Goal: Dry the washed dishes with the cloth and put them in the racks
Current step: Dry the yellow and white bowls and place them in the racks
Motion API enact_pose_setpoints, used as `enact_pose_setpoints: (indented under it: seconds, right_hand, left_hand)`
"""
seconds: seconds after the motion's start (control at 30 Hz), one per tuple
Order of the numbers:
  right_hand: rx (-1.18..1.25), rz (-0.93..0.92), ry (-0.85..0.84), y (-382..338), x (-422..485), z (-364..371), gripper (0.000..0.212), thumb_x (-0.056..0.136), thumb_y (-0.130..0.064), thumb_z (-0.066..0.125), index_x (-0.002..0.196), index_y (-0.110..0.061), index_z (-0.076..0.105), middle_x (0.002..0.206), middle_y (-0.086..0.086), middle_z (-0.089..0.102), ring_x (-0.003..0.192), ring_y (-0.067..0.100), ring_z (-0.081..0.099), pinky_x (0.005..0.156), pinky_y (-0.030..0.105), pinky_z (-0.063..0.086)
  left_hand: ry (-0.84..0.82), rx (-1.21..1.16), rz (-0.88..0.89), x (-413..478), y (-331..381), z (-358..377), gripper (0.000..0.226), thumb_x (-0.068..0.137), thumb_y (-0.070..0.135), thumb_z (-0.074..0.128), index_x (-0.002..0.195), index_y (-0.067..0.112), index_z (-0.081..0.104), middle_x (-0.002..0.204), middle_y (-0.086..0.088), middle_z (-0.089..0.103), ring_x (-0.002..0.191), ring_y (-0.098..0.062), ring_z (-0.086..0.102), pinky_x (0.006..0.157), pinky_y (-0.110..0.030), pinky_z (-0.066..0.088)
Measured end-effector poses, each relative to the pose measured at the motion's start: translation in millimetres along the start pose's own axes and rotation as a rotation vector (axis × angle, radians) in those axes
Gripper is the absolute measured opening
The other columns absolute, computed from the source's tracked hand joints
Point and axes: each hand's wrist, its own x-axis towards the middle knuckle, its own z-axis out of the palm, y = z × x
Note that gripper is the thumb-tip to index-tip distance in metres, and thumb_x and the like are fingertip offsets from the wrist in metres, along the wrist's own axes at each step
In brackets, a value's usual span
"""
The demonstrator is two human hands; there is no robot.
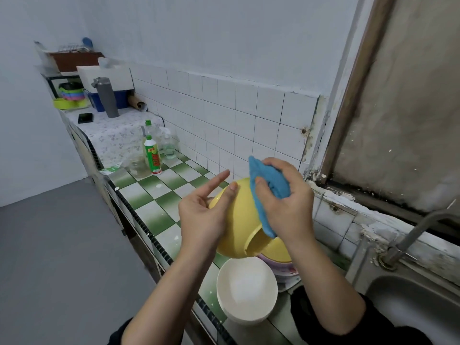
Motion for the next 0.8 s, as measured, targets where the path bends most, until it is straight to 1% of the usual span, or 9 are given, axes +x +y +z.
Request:
enact_pose_setpoints:
  seconds: [0.1,0.23,0.33,0.4,0.47,0.53,0.6,0.7,0.8]
  right_hand:
    - [-0.034,0.149,-0.006,9,2,-12,0.02,0.08,-0.024,0.065,0.097,-0.035,0.063,0.1,-0.015,0.066,0.091,0.0,0.061,0.076,0.016,0.049]
    - [-0.116,-0.19,-0.067,-1,-26,-11,0.024,0.081,-0.019,0.063,0.103,-0.012,0.068,0.109,0.0,0.066,0.105,0.006,0.061,0.092,0.021,0.049]
    - [-0.135,-0.305,-0.066,0,-34,-20,0.023,0.083,-0.017,0.062,0.104,-0.007,0.068,0.111,0.002,0.066,0.107,0.01,0.062,0.093,0.021,0.049]
    - [-0.037,-0.097,0.009,2,-27,-35,0.018,0.083,-0.02,0.065,0.101,-0.021,0.065,0.099,-0.016,0.067,0.093,0.001,0.063,0.081,0.016,0.05]
    - [0.086,0.214,0.027,14,-18,-52,0.022,0.084,-0.016,0.068,0.098,-0.032,0.062,0.087,-0.025,0.067,0.084,0.003,0.064,0.073,0.021,0.053]
    - [0.144,0.401,0.045,31,-16,-73,0.04,0.086,-0.005,0.069,0.109,-0.036,0.06,0.09,-0.02,0.07,0.088,0.011,0.068,0.075,0.03,0.056]
    - [0.115,0.453,0.077,38,-25,-91,0.06,0.084,0.002,0.069,0.121,-0.042,0.054,0.101,-0.011,0.07,0.092,0.004,0.067,0.076,0.032,0.058]
    - [0.039,0.45,-0.016,39,-50,-109,0.079,0.081,0.008,0.07,0.13,-0.048,0.046,0.114,-0.004,0.063,0.091,-0.002,0.063,0.067,0.024,0.058]
    - [-0.083,0.4,-0.235,30,-68,-116,0.091,0.073,-0.003,0.081,0.133,-0.059,0.04,0.117,-0.023,0.054,0.108,0.01,0.059,0.08,0.04,0.06]
  left_hand:
    - [0.033,-0.014,0.019,-7,-4,5,0.023,0.084,0.017,0.074,0.101,0.032,0.073,0.041,0.014,0.031,0.04,-0.004,0.028,0.043,-0.014,0.032]
    - [0.028,-0.018,-0.02,-16,-5,17,0.028,0.085,0.008,0.071,0.104,0.029,0.074,0.054,-0.003,0.057,0.05,-0.013,0.045,0.047,-0.019,0.044]
    - [0.021,-0.045,-0.022,-27,-3,23,0.027,0.084,0.007,0.072,0.097,0.032,0.074,0.058,-0.011,0.056,0.056,-0.017,0.045,0.046,-0.021,0.044]
    - [0.031,-0.047,-0.021,-32,-4,24,0.024,0.083,0.015,0.075,0.1,0.031,0.074,0.05,-0.006,0.045,0.051,-0.015,0.037,0.046,-0.02,0.038]
    - [0.053,-0.078,-0.04,-37,-5,22,0.021,0.082,0.021,0.075,0.099,0.033,0.075,0.051,-0.005,0.038,0.054,-0.017,0.033,0.053,-0.023,0.038]
    - [0.073,-0.182,-0.084,-42,-2,17,0.019,0.08,0.024,0.074,0.097,0.032,0.075,0.061,-0.009,0.058,0.059,-0.021,0.048,0.066,-0.03,0.048]
    - [0.084,-0.281,-0.143,-47,1,11,0.028,0.073,0.032,0.07,0.1,0.029,0.073,0.082,0.003,0.075,0.07,-0.015,0.065,0.076,-0.036,0.053]
    - [0.145,-0.325,-0.219,-50,0,1,0.039,0.069,0.038,0.07,0.106,0.025,0.072,0.098,0.008,0.075,0.094,-0.016,0.068,0.092,-0.047,0.053]
    - [0.208,-0.35,-0.259,-50,1,-8,0.019,0.086,0.031,0.068,0.104,0.026,0.072,0.101,0.013,0.074,0.108,-0.019,0.066,0.1,-0.053,0.048]
